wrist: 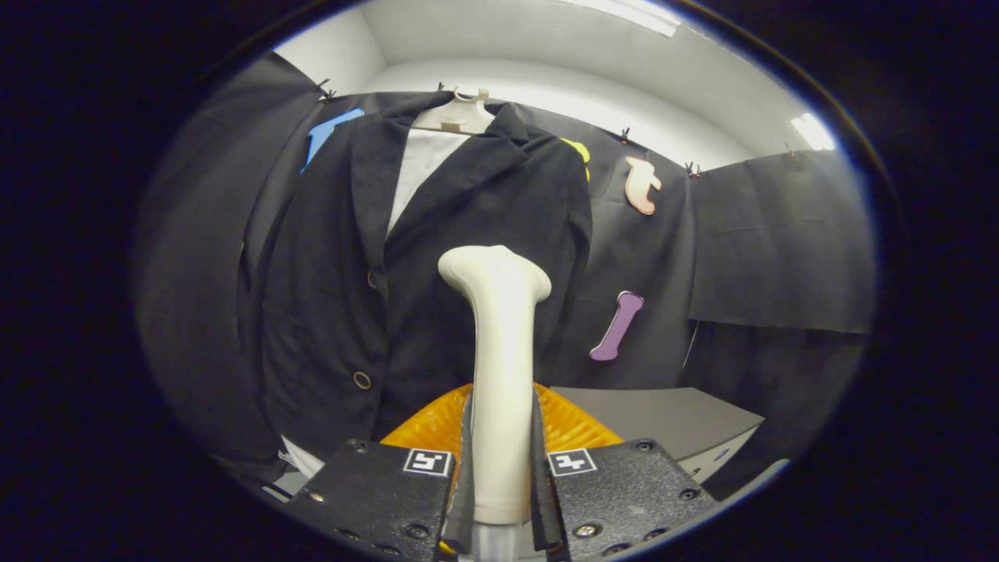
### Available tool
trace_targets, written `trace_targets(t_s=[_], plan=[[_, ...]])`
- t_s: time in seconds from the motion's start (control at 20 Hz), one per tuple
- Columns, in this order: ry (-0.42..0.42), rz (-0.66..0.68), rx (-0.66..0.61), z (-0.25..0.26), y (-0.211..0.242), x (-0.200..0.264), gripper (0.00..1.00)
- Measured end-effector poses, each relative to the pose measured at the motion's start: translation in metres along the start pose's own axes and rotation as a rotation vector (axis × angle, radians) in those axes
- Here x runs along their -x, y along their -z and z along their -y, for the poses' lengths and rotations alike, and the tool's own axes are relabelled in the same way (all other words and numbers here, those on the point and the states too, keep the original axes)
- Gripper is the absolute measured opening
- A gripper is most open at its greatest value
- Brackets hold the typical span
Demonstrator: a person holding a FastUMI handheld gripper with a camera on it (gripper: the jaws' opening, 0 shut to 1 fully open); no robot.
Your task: Iron the clothes twice with a garment steamer, once on the left side and once on the right side.
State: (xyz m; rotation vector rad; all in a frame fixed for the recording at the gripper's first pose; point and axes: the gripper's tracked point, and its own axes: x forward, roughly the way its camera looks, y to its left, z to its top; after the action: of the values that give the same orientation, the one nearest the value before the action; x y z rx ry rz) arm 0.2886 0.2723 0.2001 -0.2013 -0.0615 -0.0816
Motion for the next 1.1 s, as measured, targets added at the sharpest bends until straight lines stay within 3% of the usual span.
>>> trace_targets(t_s=[0.3, 0.65, 1.1], plan=[[-0.031, -0.115, 0.038, -0.015, 0.071, 0.019, 0.32], [-0.033, -0.154, 0.079, -0.025, 0.110, 0.035, 0.32], [-0.080, -0.355, 0.093, -0.037, 0.198, 0.053, 0.32]])
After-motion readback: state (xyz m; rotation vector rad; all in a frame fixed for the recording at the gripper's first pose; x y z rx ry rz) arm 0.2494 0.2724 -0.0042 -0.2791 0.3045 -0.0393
